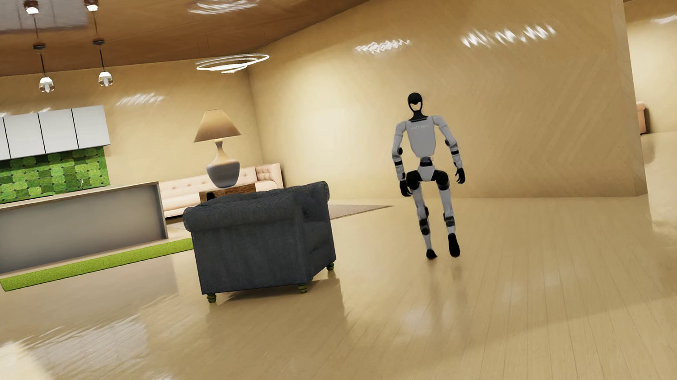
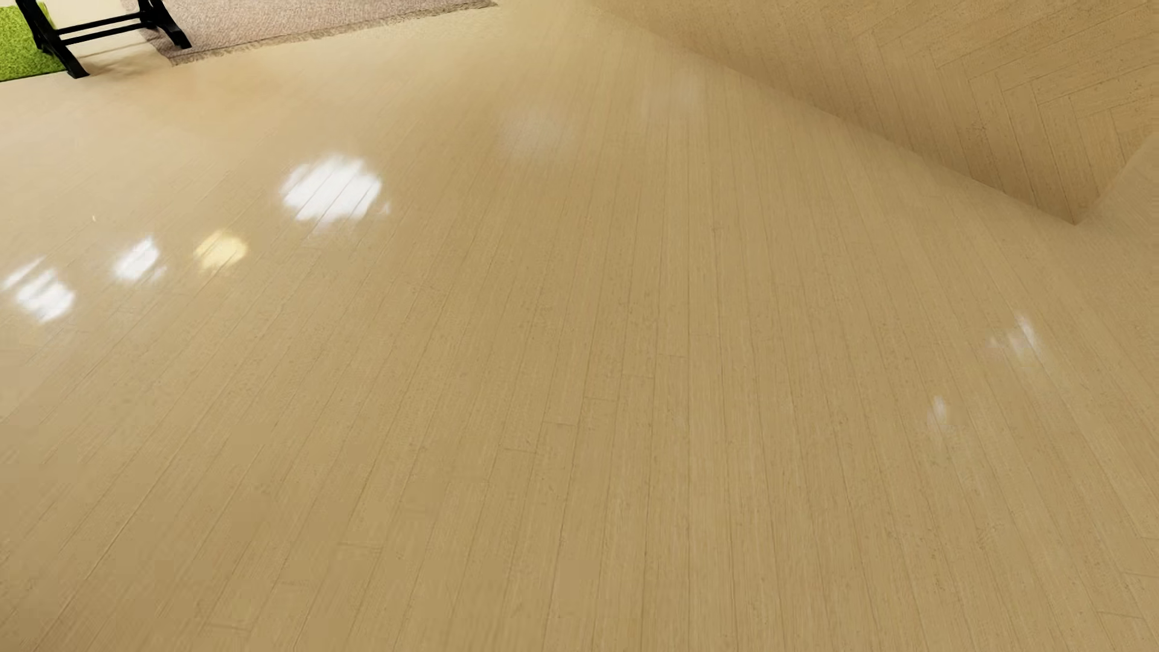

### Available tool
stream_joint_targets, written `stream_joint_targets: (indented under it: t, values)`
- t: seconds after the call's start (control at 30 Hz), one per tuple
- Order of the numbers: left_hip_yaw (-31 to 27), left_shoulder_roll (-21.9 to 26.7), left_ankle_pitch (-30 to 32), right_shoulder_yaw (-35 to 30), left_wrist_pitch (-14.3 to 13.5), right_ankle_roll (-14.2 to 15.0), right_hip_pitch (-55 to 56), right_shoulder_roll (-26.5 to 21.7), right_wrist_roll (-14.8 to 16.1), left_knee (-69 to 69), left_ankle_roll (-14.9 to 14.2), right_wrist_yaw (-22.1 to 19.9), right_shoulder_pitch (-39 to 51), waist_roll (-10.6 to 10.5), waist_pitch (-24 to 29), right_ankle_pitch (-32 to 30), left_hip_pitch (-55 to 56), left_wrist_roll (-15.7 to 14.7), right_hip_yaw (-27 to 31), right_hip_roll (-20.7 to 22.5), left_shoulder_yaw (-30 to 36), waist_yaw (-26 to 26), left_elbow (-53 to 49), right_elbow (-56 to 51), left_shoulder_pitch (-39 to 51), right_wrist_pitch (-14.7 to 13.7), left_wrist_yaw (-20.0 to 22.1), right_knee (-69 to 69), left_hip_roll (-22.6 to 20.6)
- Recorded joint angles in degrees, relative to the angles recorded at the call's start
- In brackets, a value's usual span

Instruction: Walk around the armchair

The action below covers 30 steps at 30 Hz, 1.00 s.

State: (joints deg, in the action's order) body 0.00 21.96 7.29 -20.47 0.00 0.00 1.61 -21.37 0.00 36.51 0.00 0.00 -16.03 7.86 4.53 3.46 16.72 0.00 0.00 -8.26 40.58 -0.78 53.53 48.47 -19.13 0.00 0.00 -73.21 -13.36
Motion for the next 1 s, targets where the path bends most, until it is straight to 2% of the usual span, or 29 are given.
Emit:
stream_joint_targets:
  t: [0.03, 0.1, 0.13, 0.2, 0.23, 0.27, 0.3, 0.33, 0.37, 0.4, 0.43, 0.47, 0.5, 0.53, 0.6, 0.63, 0.67, 0.7, 0.73, 0.77, 0.8, 0.83, 0.87, 0.9, 0.93, 1.0]
  values:
    - [0.0, 0.1, -4.2, -2.0, 0.0, 0.0, 5.6, 0.4, 0.0, -2.6, 0.0, 0.0, 0.4, 0.0, 1.4, 6.1, -6.4, 0.0, 0.0, 0.4, -0.1, 1.7, -0.5, 1.4, 0.9, 0.0, 0.0, -3.2, 0.1]
    - [0.0, 0.6, -11.3, -5.3, 0.0, 0.0, 12.8, 0.6, 0.0, -5.8, 0.0, 0.0, -1.0, -1.7, 2.2, 10.6, -16.2, 0.0, 0.0, 1.7, -0.1, 8.5, -0.3, 3.0, 4.3, 0.0, 0.0, 9.1, 1.3]
    - [0.0, 1.1, -16.0, -4.8, 0.0, 0.0, 16.4, 0.4, 0.0, -8.5, 0.0, 0.0, -2.3, -2.7, 1.9, 10.5, -20.4, 0.0, 0.0, 2.2, -1.8, 10.9, -2.0, 3.1, 5.5, 0.0, 0.0, 18.3, 2.0]
    - [0.0, 1.2, -23.8, -3.1, 0.0, 0.0, 20.7, -0.4, 0.0, -11.5, 0.0, 0.0, -4.5, -4.7, 0.5, 5.8, -26.4, 0.0, 0.0, 2.4, -5.9, 14.3, -4.7, 2.7, 8.5, 0.0, 0.0, 40.8, 3.1]
    - [0.0, 1.7, -26.3, -2.2, 0.0, 0.0, 23.1, -0.5, 0.0, -12.1, 0.0, 0.0, -5.3, -5.3, -0.2, 4.2, -29.5, 0.0, 0.0, 1.7, -8.4, 15.6, -7.0, 3.0, 8.8, 0.0, 0.0, 44.6, 4.0]
    - [0.0, 2.2, -28.4, -2.1, 0.0, 0.0, 25.3, -0.7, 0.0, -11.2, 0.0, 0.0, -6.5, -6.5, -1.4, 4.5, -30.8, 0.0, 0.0, -0.3, -7.1, 17.4, -6.5, 3.4, 10.7, 0.0, 0.0, 43.5, 3.9]
    - [0.0, 1.8, -29.0, -3.0, 0.0, 0.0, 25.3, -1.5, 0.0, -8.4, 0.0, 0.0, -7.1, -7.7, -0.8, 0.9, -34.2, 0.0, 0.0, 0.2, -8.5, 19.7, -8.1, 4.0, 9.6, 0.0, 0.0, 38.5, 4.7]
    - [0.0, 1.7, -22.3, 0.3, 0.0, 0.0, 27.7, -0.9, 0.0, -1.0, 0.0, 0.0, -7.9, -9.7, -1.2, -1.7, -33.1, 0.0, 0.0, 1.9, -13.9, 20.9, -10.6, 4.7, 9.8, 0.0, 0.0, 31.4, 6.2]
    - [0.0, -0.1, -8.6, -2.1, 0.0, 0.0, 25.4, -1.2, 0.0, 11.3, 0.0, 0.0, -7.0, -11.7, -0.6, 0.1, -30.5, 0.0, 0.0, 2.5, -10.2, 21.4, -7.2, 7.4, 9.2, 0.0, 0.0, 27.0, 7.2]
    - [0.0, -0.6, 1.2, -2.5, 0.0, 0.0, 23.5, -0.7, 0.0, 23.9, 0.0, 0.0, -6.1, -11.8, -0.2, 3.2, -25.4, 0.0, 0.0, 2.7, -9.0, 19.3, -6.5, 9.1, 9.3, 0.0, 0.0, 24.6, 7.4]
    - [0.0, -1.1, 5.0, -2.8, 0.0, 0.0, 20.1, 0.0, 0.0, 32.1, 0.0, 0.0, -5.3, -12.2, 0.3, 5.3, -19.5, 0.0, 0.0, 2.9, -6.3, 16.7, -6.0, 9.9, 9.7, 0.0, 0.0, 24.9, 8.8]
    - [0.0, -1.3, 5.4, -3.2, 0.0, 0.0, 15.1, 1.0, 0.0, 34.8, 0.0, 0.0, -5.0, -10.7, 0.8, 6.0, -13.8, 0.0, 0.0, 1.1, -4.7, 14.2, -6.1, 9.5, 9.0, 0.0, 0.0, 27.0, 8.1]
    - [0.0, -3.2, 4.8, -3.4, 0.0, 0.0, 9.8, 1.4, 0.0, 33.8, 0.0, 0.0, -4.7, -10.4, 1.0, 6.9, -7.0, 0.0, 0.0, 0.5, -5.1, 11.6, -1.7, 8.4, 9.1, 0.0, 0.0, 30.0, 8.6]
    - [0.0, -2.8, 6.7, -4.9, 0.0, 0.0, 4.7, 1.2, 0.0, 26.9, 0.0, 0.0, -5.2, -8.5, 0.8, 9.2, -1.5, 0.0, 0.0, -0.8, -5.5, 8.0, -4.0, 4.9, 6.9, 0.0, 0.0, 33.5, 7.6]
    - [0.0, -2.6, 9.3, -4.9, 0.0, 0.0, -5.5, 0.7, 0.0, 13.0, 0.0, 0.0, -5.6, -6.6, 0.5, 13.0, 8.0, 0.0, 0.0, -2.0, -3.1, 1.2, -2.1, -0.6, 4.1, 0.0, 0.0, 38.8, 8.7]
    - [0.0, -2.0, 6.1, -4.1, 0.0, 0.0, -9.8, -0.2, 0.0, 4.9, 0.0, 0.0, -5.3, -6.6, 0.3, 14.7, 12.0, 0.0, 0.0, -2.0, -3.7, -1.9, -2.2, -3.6, 2.6, 0.0, 0.0, 40.4, 9.4]
    - [0.0, -1.3, -1.5, -4.6, 0.0, 0.0, -13.4, -1.5, 0.0, -2.8, 0.0, 0.0, -4.3, -7.0, 0.2, 16.2, 14.5, 0.0, 0.0, -1.7, -1.9, -5.9, -1.8, -5.2, 1.6, 0.0, 0.0, 41.3, 10.6]
    - [0.0, -1.2, -13.5, -5.2, 0.0, 0.0, -15.8, -2.7, 0.0, -7.1, 0.0, 0.0, -3.0, -6.6, -0.4, 17.3, 17.1, 0.0, 0.0, -1.7, -3.6, -9.2, -0.2, -6.1, -0.2, 0.0, 0.0, 41.4, 12.7]
    - [0.0, -0.1, -21.6, -5.6, 0.0, 0.0, -18.8, -3.1, 0.0, -8.9, 0.0, 0.0, -1.6, -6.0, 0.1, 16.7, 17.5, 0.0, 0.0, -2.2, -3.0, -12.8, 0.5, -5.9, -2.0, 0.0, 0.0, 41.1, 15.3]
    - [0.0, 0.1, -11.7, -5.5, 0.0, 0.0, -21.5, -3.2, 0.0, -7.7, 0.0, 0.0, -0.6, -5.0, -0.4, 14.0, 19.6, 0.0, 0.0, -3.4, -3.7, -15.2, 2.6, -5.0, -3.9, 0.0, 0.0, 41.0, 16.8]
    - [0.0, 0.3, 5.4, -3.7, 0.0, 0.0, -22.8, -2.9, 0.0, -1.5, 0.0, 0.0, -0.6, -3.5, -1.0, 7.9, 23.9, 0.0, 0.0, -4.9, -2.0, -14.9, 4.1, -4.6, -5.0, 0.0, 0.0, 39.7, 15.9]
    - [0.0, 0.2, 10.6, -2.6, 0.0, 0.0, -20.9, -1.8, 0.0, 3.9, 0.0, 0.0, -0.9, -0.1, -1.7, -2.3, 25.9, 0.0, 0.0, -7.4, 0.5, -13.8, 6.5, -3.1, -4.7, 0.0, 0.0, 34.9, 12.1]
    - [0.0, 0.2, 7.9, -2.4, 0.0, 0.0, -18.5, -1.3, 0.0, 7.2, 0.0, 0.0, -1.6, -0.1, -1.3, -11.4, 23.6, 0.0, 0.0, -6.3, 2.9, -11.7, 8.0, -0.6, -3.6, 0.0, 0.0, 27.0, 9.8]
    - [0.0, 0.4, 5.6, -3.9, 0.0, 0.0, -11.5, -1.1, 0.0, 9.4, 0.0, 0.0, -1.4, 0.3, -1.6, -13.7, 22.0, 0.0, 0.0, -5.5, 2.1, -10.0, 7.0, 0.9, -3.0, 0.0, 0.0, 16.0, 6.9]
    - [0.0, -0.5, 4.0, -5.3, 0.0, 0.0, -7.7, -1.0, 0.0, 8.3, 0.0, 0.0, -0.9, 0.8, 0.0, -8.4, 16.0, 0.0, 0.0, -6.1, -1.3, -7.2, 6.9, 1.5, -2.4, 0.0, 0.0, 6.0, 3.5]
    - [0.0, -0.4, -2.2, -6.9, 0.0, 0.0, 4.8, -0.4, 0.0, 3.0, 0.0, 0.0, -1.9, -0.5, 1.4, 6.8, 3.0, 0.0, 0.0, -2.0, -1.3, -2.4, 2.6, 2.4, 1.3, 0.0, 0.0, -5.0, -1.0]
